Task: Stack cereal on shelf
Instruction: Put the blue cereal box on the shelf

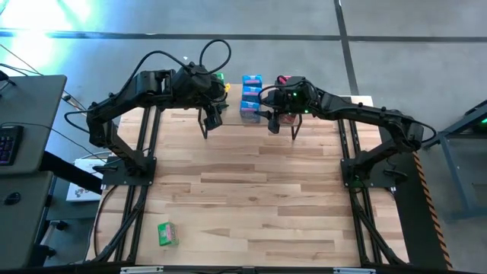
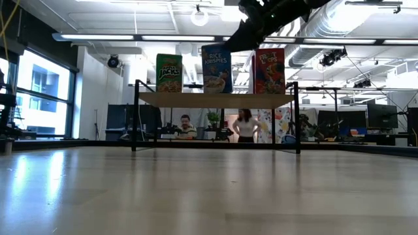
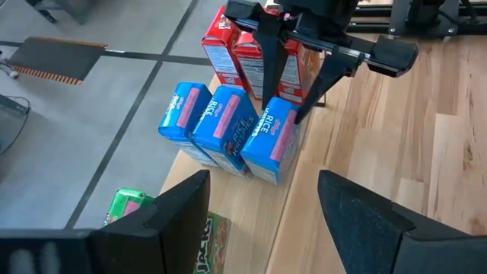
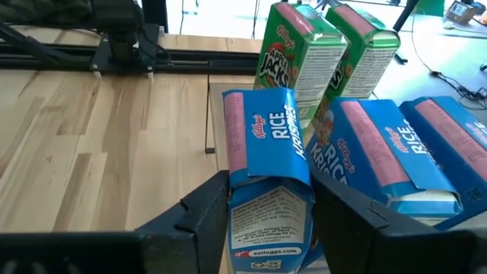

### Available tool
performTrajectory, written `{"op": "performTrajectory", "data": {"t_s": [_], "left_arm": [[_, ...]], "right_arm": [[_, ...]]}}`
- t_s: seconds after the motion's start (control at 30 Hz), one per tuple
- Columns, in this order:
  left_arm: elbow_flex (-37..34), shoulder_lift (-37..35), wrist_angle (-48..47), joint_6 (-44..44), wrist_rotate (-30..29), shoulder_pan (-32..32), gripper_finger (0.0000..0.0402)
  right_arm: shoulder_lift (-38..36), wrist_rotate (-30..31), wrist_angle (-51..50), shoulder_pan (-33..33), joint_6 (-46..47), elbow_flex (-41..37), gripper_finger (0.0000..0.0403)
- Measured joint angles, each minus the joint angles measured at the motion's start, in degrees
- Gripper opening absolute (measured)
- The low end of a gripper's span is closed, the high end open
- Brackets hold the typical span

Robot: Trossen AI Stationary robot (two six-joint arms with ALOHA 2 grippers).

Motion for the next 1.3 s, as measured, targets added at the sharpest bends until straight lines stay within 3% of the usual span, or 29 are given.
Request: {"op": "performTrajectory", "data": {"t_s": [0.7,1.3], "left_arm": [[0.0,0.0,0.0,0.0,0.0,0.0,0.0236],[0.0,0.0,0.0,0.0,0.0,0.0,0.0236]], "right_arm": [[-0.1,2.4,-0.3,0.0,-0.4,0.0,0.0234],[-0.2,5.2,-11.6,0.4,0.9,8.1,0.0239]]}}
